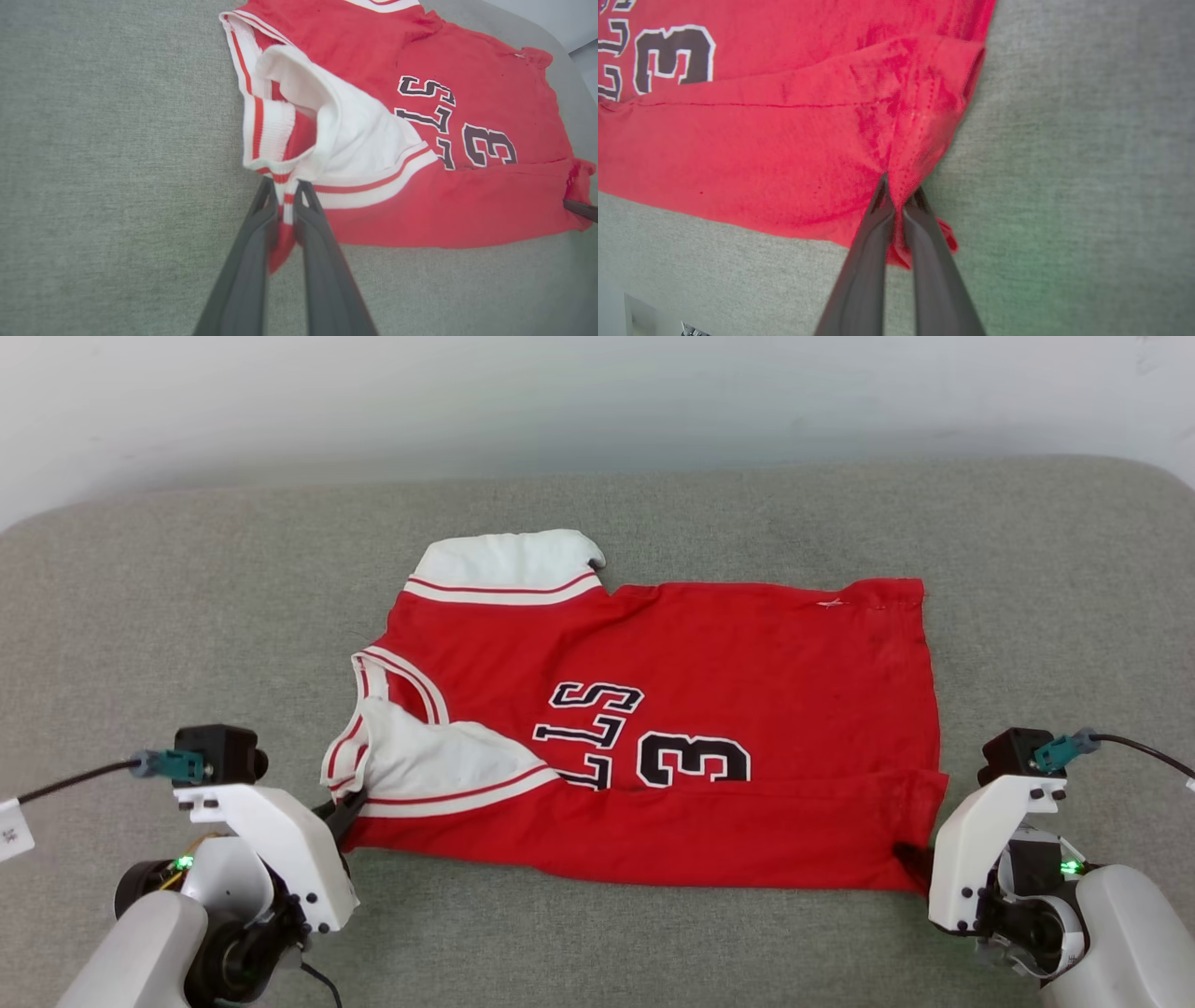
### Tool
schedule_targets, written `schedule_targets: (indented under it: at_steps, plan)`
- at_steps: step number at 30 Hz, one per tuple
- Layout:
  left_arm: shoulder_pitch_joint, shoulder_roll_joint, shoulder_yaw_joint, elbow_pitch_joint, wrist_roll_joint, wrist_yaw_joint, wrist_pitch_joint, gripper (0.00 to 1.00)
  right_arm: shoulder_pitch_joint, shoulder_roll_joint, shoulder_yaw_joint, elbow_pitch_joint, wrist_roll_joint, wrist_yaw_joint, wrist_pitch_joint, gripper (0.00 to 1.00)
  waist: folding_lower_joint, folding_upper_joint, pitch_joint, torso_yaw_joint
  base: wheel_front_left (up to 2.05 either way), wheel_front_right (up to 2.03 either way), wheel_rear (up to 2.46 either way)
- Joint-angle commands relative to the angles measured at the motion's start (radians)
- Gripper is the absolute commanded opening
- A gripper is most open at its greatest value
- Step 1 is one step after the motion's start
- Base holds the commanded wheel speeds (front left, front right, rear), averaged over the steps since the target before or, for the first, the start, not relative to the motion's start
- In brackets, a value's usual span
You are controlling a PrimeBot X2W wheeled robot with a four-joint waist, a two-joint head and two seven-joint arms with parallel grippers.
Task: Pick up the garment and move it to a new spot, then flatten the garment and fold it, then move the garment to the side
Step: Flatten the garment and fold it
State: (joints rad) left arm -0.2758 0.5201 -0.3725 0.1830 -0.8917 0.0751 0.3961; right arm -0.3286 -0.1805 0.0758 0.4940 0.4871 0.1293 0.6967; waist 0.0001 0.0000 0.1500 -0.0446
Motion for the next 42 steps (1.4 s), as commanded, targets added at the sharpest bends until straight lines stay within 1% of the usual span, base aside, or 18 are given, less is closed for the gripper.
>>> schedule_targets:
  at_steps: [1,6,11,12,15,19,21,22,23,24,25,27,30,34,37,39,42]
  plan:
    - [0.011,-0.005,0.003,0.003,0.001,0.004,-0.009,0.0,0.006,0.001,0.016,0.016,0.003,0.002,0.001,0.0,-0.0001,0.0,-0.006,-0.001,0.0,0.0,0.0]
    - [0.045,-0.019,0.005,0.005,-0.003,0.009,-0.043,0.0,0.008,-0.033,0.045,-0.033,0.026,0.002,-0.029,0.0,-0.0001,0.0,-0.043,0.001,0.0,0.0,0.0]
    - [0.09,-0.032,0.003,-0.008,-0.003,0.019,-0.071,0.0,0.053,-0.061,0.067,-0.091,0.034,0.002,-0.036,0.0,-0.0001,0.0,-0.093,0.02,0.0,0.0,0.0]
    - [0.14,-0.029,0.007,-0.017,-0.009,0.033,-0.087,0.0,0.105,-0.075,0.072,-0.141,0.046,0.002,-0.023,0.0,-0.0001,0.0,-0.137,0.037,0.0,0.0,0.0]
    - [0.189,-0.022,0.014,-0.035,-0.02,0.052,-0.086,0.0,0.153,-0.087,0.059,-0.185,0.053,0.002,-0.012,0.0,-0.0001,0.0,-0.16,0.049,0.0,0.0,0.0]
    - [0.248,-0.019,0.009,-0.048,-0.036,0.072,-0.063,0.0,0.224,-0.079,0.035,-0.228,0.048,0.001,0.016,0.0,-0.0001,0.0,-0.167,0.058,0.0,0.0,0.0]
    - [0.268,-0.023,0.002,-0.039,-0.046,0.073,-0.05,0.0,0.247,-0.077,0.02,-0.236,0.035,0.001,0.02,0.0,-0.0001,0.0,-0.166,0.059,0.0,0.0,0.0]
    - [0.271,-0.025,0.002,-0.032,-0.047,0.073,-0.054,0.0,0.261,-0.072,0.014,-0.232,0.029,0.001,0.018,0.07,-0.0001,0.0,-0.164,0.06,0.0,0.0,0.0]
    - [0.268,-0.029,0.005,-0.023,-0.042,0.078,-0.065,0.0,0.271,-0.061,0.012,-0.229,0.026,0.001,0.011,0.71,-0.0001,0.0,-0.162,0.061,0.0,0.0,0.0]
    - [0.263,-0.037,0.003,-0.011,-0.038,0.077,-0.073,0.49,0.276,-0.054,0.01,-0.228,0.023,0.001,-0.003,1.0,-0.0001,0.0,-0.159,0.061,0.0,0.0,0.0]
    - [0.256,-0.044,-0.003,0.004,-0.033,0.072,-0.081,1.0,0.285,-0.052,0.007,-0.223,0.018,0.001,-0.015,1.0,-0.0001,0.0,-0.158,0.062,0.0,0.0,0.0]
    - [0.23,-0.053,0.007,0.029,-0.02,0.083,-0.117,1.0,0.29,-0.043,0.0,-0.229,0.012,0.001,-0.064,1.0,-0.0001,0.0,-0.155,0.061,0.0,0.0,0.0]
    - [0.196,-0.069,0.016,0.05,0.004,0.071,-0.182,1.0,0.293,-0.038,0.001,-0.257,-0.017,0.001,-0.177,1.0,-0.0001,0.0,-0.155,0.049,0.0,0.0,0.0]
    - [0.14,-0.061,0.032,0.054,0.056,0.06,-0.281,1.0,0.281,-0.03,-0.02,-0.301,-0.063,0.001,-0.348,1.0,-0.0001,0.0,-0.155,0.023,0.0,0.0,0.0]
    - [0.087,-0.057,0.041,0.05,0.097,0.061,-0.348,1.0,0.264,-0.017,-0.048,-0.333,-0.108,0.001,-0.456,1.0,-0.0001,0.0,-0.148,-0.001,0.0,0.0,0.0]
    - [0.04,-0.052,0.043,0.051,0.121,0.06,-0.377,1.0,0.248,-0.007,-0.066,-0.36,-0.141,0.001,-0.514,1.0,-0.0001,0.0,-0.125,-0.016,0.0,0.0,0.0]
    - [-0.04,-0.057,0.046,0.048,0.145,0.061,-0.396,1.0,0.216,0.014,-0.084,-0.403,-0.174,0.001,-0.573,1.0,-0.0001,0.0,-0.071,-0.042,0.0,0.0,0.0]
